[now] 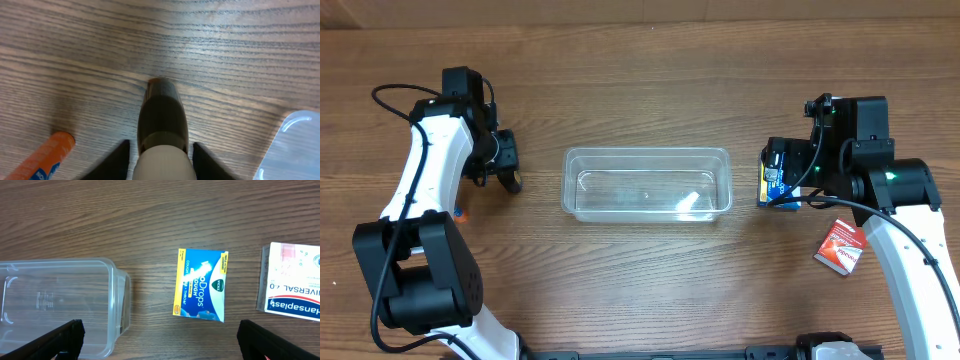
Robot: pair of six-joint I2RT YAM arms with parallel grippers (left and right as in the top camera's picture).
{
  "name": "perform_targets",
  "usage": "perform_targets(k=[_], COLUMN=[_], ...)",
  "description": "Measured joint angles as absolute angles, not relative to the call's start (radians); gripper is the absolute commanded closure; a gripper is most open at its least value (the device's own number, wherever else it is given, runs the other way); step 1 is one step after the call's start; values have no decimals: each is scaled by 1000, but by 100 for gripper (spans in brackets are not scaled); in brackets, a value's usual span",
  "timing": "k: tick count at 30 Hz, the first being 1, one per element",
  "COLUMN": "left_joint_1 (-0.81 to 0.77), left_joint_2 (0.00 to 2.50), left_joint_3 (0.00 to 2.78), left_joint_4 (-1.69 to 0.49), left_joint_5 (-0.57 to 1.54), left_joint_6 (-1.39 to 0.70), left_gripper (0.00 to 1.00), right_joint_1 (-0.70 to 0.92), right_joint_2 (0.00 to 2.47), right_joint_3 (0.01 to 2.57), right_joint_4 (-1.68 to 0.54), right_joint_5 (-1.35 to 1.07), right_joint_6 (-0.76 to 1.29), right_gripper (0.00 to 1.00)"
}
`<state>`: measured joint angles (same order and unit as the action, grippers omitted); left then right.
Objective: Pack container
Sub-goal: 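Move left gripper down and grasp the black white-capped bottle, then carry the black bottle with left gripper into the clear container, release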
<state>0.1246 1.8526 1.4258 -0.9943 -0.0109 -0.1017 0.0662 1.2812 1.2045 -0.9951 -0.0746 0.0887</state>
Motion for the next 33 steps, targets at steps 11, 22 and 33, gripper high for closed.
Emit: perform_targets(k=[11, 22, 33], left_joint_1=[125, 49, -255], left_joint_2=[1853, 1855, 1720], left_joint_3=[1428, 1690, 1876], left_joint_4=[-995, -1274, -1392], left_joint_5=[-11, -11, -6], left_joint_6=[-105, -125, -186], left_gripper=[96, 96, 96], right_joint_1=[66, 66, 66], right_joint_2=[1281, 1281, 1281], right_joint_3=[1205, 1205, 1205], right_joint_4=[-995, -995, -995], right_joint_5=[-75, -75, -75], right_joint_6=[88, 88, 88], right_gripper=[0, 0, 0])
